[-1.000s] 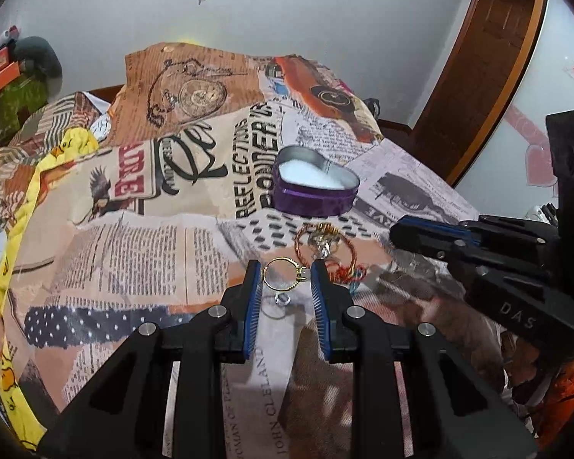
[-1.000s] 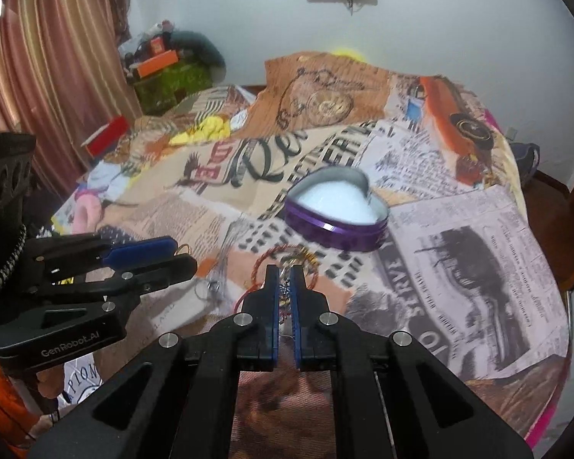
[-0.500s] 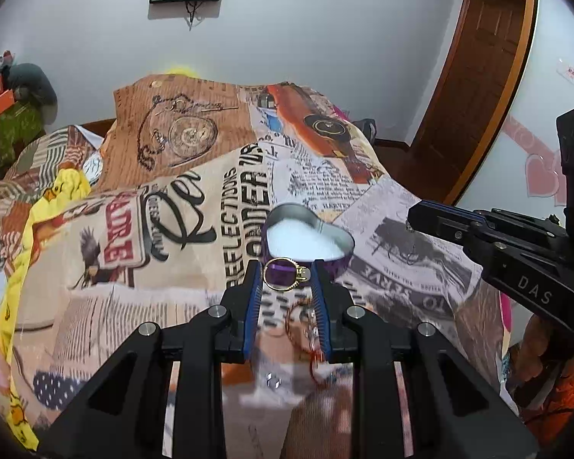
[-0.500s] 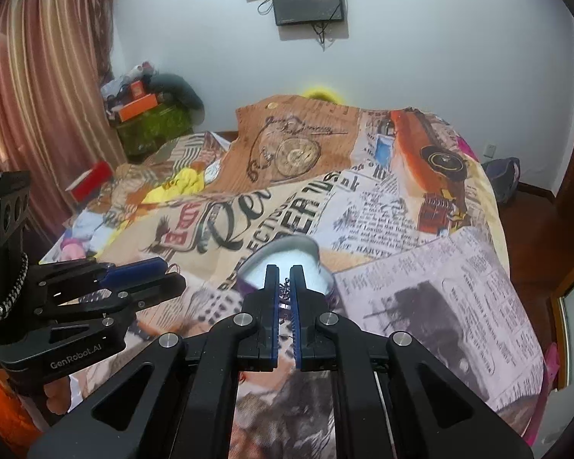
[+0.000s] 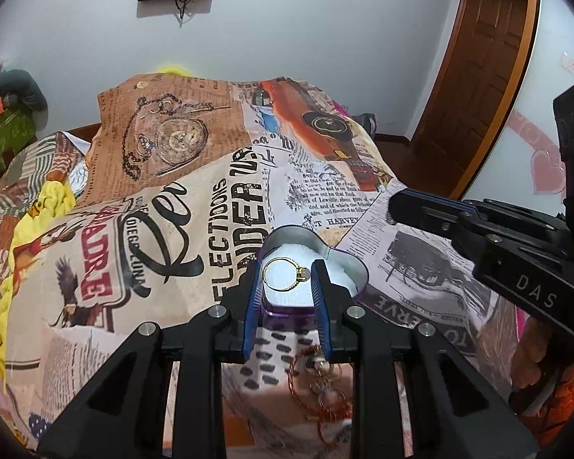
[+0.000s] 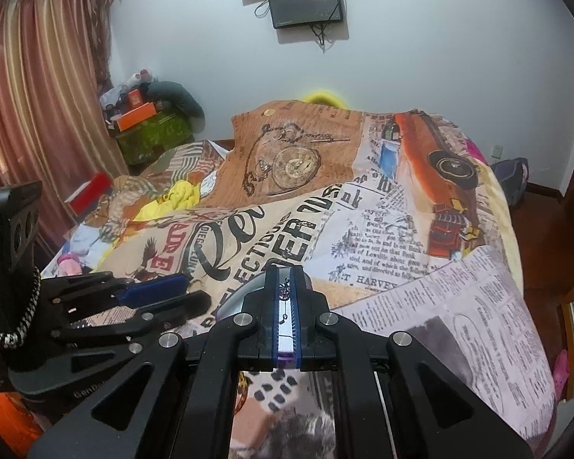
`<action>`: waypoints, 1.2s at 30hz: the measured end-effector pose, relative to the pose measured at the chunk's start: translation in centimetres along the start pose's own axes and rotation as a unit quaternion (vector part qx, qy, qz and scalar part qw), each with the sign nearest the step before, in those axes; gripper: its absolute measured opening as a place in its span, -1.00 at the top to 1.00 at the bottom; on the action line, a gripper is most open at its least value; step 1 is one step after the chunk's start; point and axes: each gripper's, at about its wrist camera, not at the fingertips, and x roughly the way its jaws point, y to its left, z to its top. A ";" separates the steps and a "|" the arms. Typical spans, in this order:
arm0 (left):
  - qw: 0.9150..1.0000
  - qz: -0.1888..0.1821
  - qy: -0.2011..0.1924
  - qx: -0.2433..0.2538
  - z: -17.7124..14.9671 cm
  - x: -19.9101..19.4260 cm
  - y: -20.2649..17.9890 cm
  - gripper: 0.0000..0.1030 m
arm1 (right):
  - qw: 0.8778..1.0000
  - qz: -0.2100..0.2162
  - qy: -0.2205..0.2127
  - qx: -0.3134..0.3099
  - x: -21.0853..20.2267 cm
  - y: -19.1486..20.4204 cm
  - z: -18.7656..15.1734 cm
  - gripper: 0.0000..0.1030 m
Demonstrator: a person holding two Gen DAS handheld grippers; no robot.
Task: Organize jewelry
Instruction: 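Carry the gold ring into the heart tin with the left tool while the right tool carries its piece there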
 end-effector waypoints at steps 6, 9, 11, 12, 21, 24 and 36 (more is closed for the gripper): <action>1.000 -0.003 0.014 0.006 0.3 1.7 0.1 0.52 | 1.000 0.017 0.022 -0.002 2.4 -0.2 0.0 0.91; 1.000 -0.004 0.021 0.008 0.2 2.4 0.2 0.52 | 0.999 0.025 0.036 0.000 3.5 -0.4 -0.2 0.91; 1.000 -0.005 0.026 0.009 0.1 2.8 0.3 0.51 | 0.999 0.029 0.047 0.001 4.1 -0.5 -0.4 0.91; 1.000 -0.006 0.028 0.010 0.1 3.0 0.3 0.51 | 0.998 0.031 0.052 0.002 4.4 -0.6 -0.5 0.91; 0.999 -0.011 0.043 0.013 0.0 3.9 0.3 0.51 | 0.995 0.040 0.091 0.008 5.9 -1.1 -1.1 0.91; 0.999 -0.013 0.046 0.011 0.0 3.9 0.5 0.52 | 0.995 0.040 0.095 0.007 6.0 -1.1 -1.1 0.91; 0.999 -0.003 0.040 0.009 0.2 2.4 0.5 0.50 | 0.995 0.025 0.100 0.001 5.8 -1.0 -0.8 0.87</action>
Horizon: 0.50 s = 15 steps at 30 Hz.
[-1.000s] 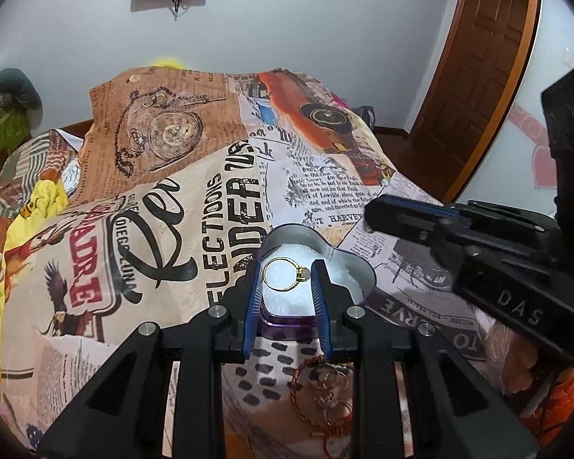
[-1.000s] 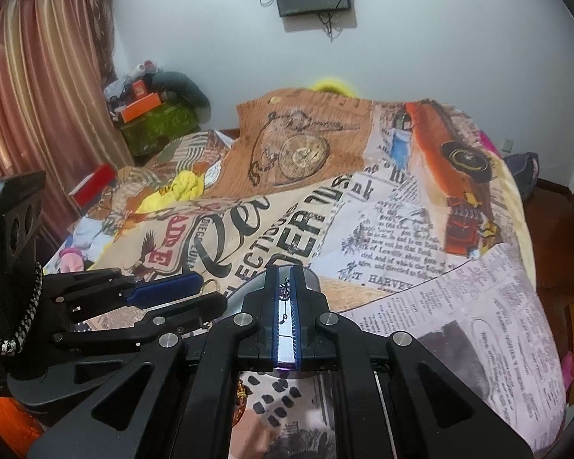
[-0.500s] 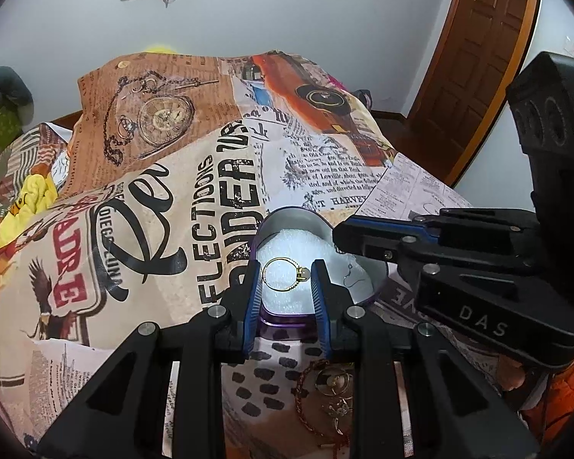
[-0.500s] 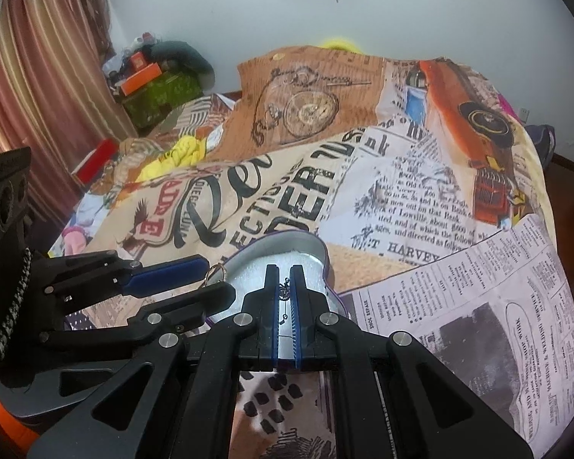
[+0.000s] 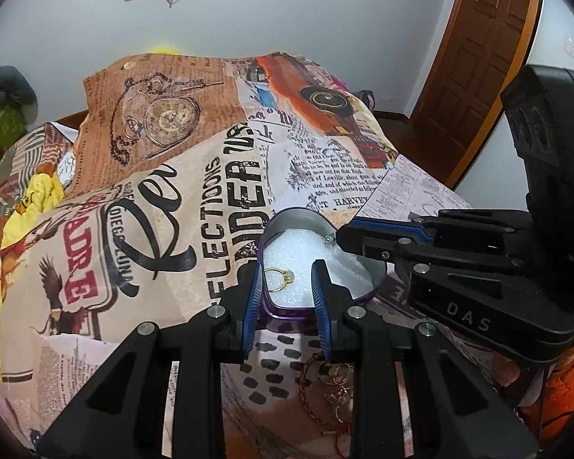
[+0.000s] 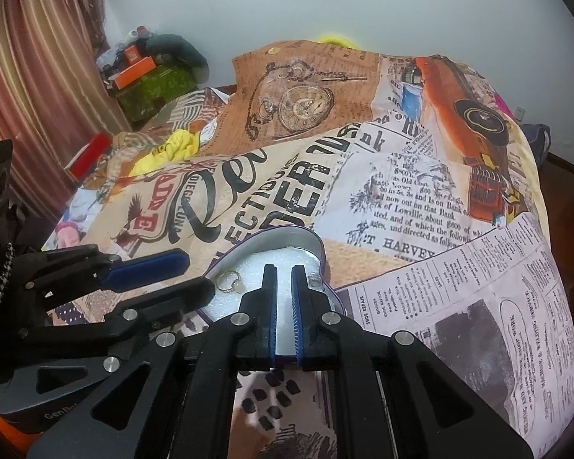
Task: Organize jewelry
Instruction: 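Carry the gold ring into the heart tin with the left tool while the right tool carries its piece there, then open both tools inside the tin and lift them away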
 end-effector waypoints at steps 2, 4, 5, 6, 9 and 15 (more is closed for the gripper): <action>1.000 0.002 -0.004 -0.002 0.1 -0.5 0.1 0.50 | 1.000 -0.003 -0.003 -0.004 -0.3 0.3 0.1 0.82; 1.000 0.006 -0.010 -0.003 0.2 -1.2 0.2 0.49 | 1.000 -0.007 -0.005 -0.007 -0.7 0.6 0.2 0.78; 1.000 0.007 -0.012 -0.005 0.2 -1.5 0.3 0.48 | 1.000 -0.008 -0.008 -0.008 -0.9 0.8 0.2 0.74; 1.000 0.009 -0.014 -0.006 0.2 -1.8 0.4 0.45 | 1.000 -0.009 -0.011 -0.010 -1.2 1.0 0.3 0.72; 1.000 0.014 -0.022 -0.010 0.2 -2.9 0.7 0.42 | 1.000 -0.015 -0.020 -0.015 -1.9 1.4 0.3 0.53; 0.999 0.025 -0.031 -0.010 0.0 -4.7 0.8 0.41 | 0.999 -0.028 -0.038 -0.025 -3.8 2.3 0.3 0.38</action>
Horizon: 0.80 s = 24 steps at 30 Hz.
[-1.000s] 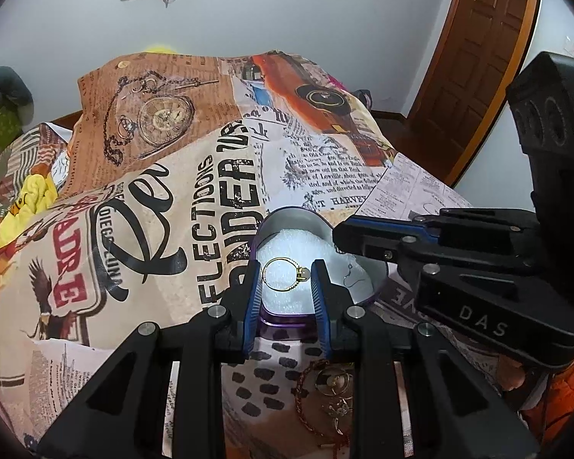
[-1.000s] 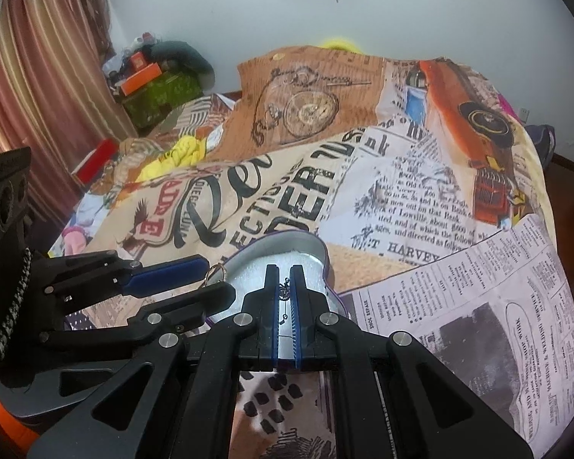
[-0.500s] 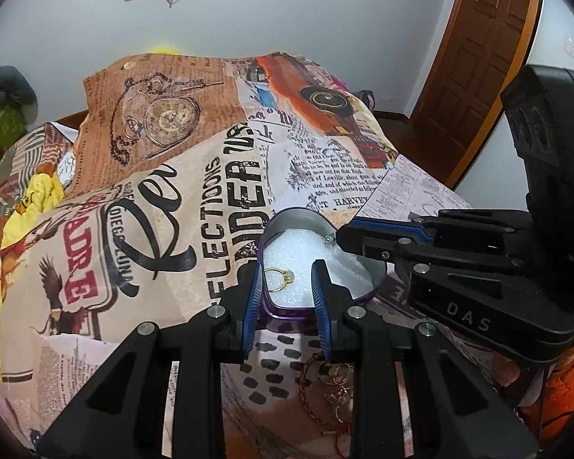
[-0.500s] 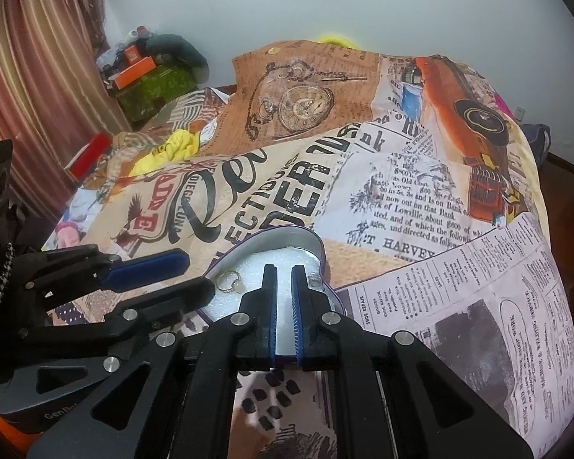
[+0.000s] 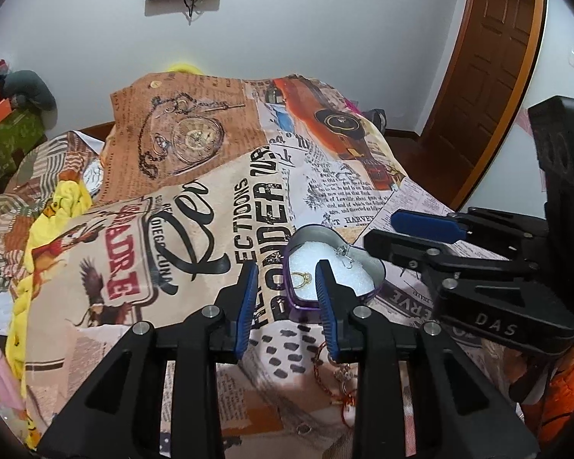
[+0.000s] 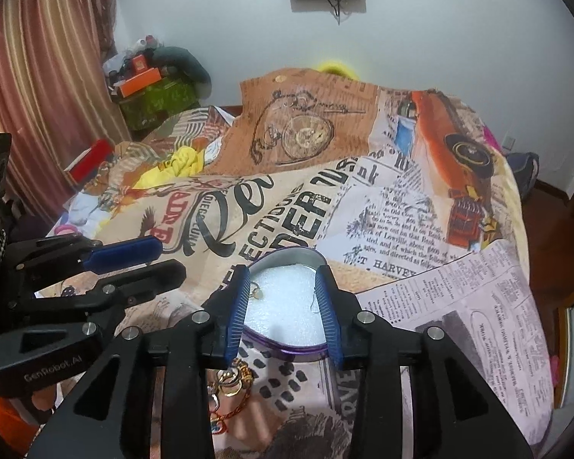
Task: Organize jewelry
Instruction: 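Open both tools inside the tin and lift them away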
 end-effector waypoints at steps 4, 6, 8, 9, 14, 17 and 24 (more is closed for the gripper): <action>1.000 0.005 -0.003 0.001 -0.3 -1.2 0.0 0.40 | 1.000 -0.006 -0.008 -0.002 -1.3 0.4 -0.1 0.38; 1.000 0.007 -0.004 0.001 -0.6 -1.7 0.0 0.38 | 1.000 -0.008 -0.011 -0.002 -1.9 0.6 -0.2 0.38; 1.000 0.008 -0.005 0.000 -0.9 -2.3 0.0 0.35 | 1.000 -0.011 -0.013 -0.003 -2.5 0.8 -0.4 0.38; 1.000 0.009 -0.006 0.001 -1.0 -2.6 0.0 0.33 | 1.000 -0.013 -0.014 -0.004 -2.8 0.9 -0.6 0.38; 1.000 0.019 -0.003 0.003 -2.0 -3.5 0.2 0.28 | 1.000 -0.016 -0.013 -0.002 -3.9 1.4 -1.3 0.37; 1.000 0.022 0.008 -0.002 -3.0 -3.7 0.6 0.28 | 1.000 -0.016 -0.006 -0.003 -4.1 1.7 -2.0 0.37; 0.999 0.012 0.045 -0.007 -5.9 -3.2 0.8 0.28 | 1.000 -0.010 0.020 0.003 -3.7 2.2 -4.0 0.37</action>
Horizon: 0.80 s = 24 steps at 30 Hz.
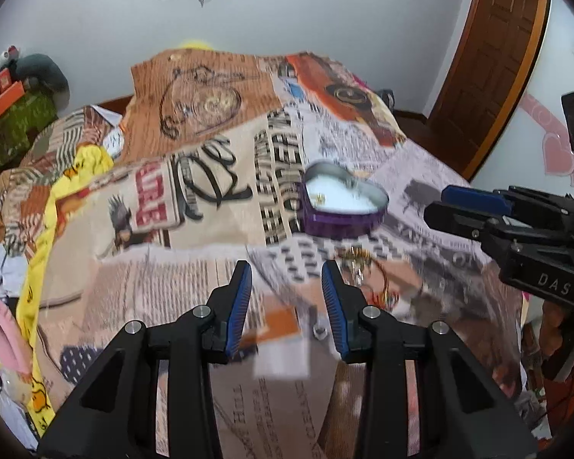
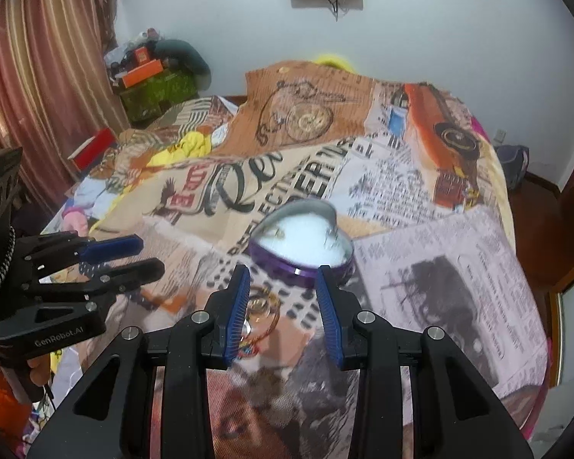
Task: Organize jewelry
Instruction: 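Open both tools inside the tin and lift them away, then grasp the small silver ring with the left tool while the right tool grasps the blue-beaded red string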
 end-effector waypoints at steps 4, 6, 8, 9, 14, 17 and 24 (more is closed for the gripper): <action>1.000 -0.010 0.020 0.007 -1.7 0.6 -0.6 0.28 | 1.000 0.006 0.018 0.007 0.5 0.3 -1.2 0.37; 0.999 -0.014 0.027 0.011 -2.4 0.9 -0.8 0.28 | 0.999 0.009 0.028 0.013 0.7 0.3 -1.9 0.37; 0.999 -0.019 0.034 0.016 -3.0 1.2 -1.0 0.28 | 0.999 0.017 0.039 0.020 0.9 0.3 -2.6 0.37; 0.999 -0.020 0.036 0.019 -3.3 1.3 -1.1 0.28 | 0.998 0.021 0.046 0.022 1.1 0.3 -3.0 0.37; 0.998 -0.033 0.048 0.019 -4.1 1.9 -1.2 0.28 | 0.996 0.036 0.076 0.029 2.0 0.8 -4.5 0.37; 0.998 -0.038 0.050 0.021 -4.3 2.2 -1.3 0.39 | 0.995 0.045 0.086 0.031 2.5 1.1 -4.9 0.37; 0.998 -0.038 0.051 0.013 -4.7 2.2 -0.6 0.46 | 0.993 0.058 0.097 0.018 3.6 2.0 -4.7 0.35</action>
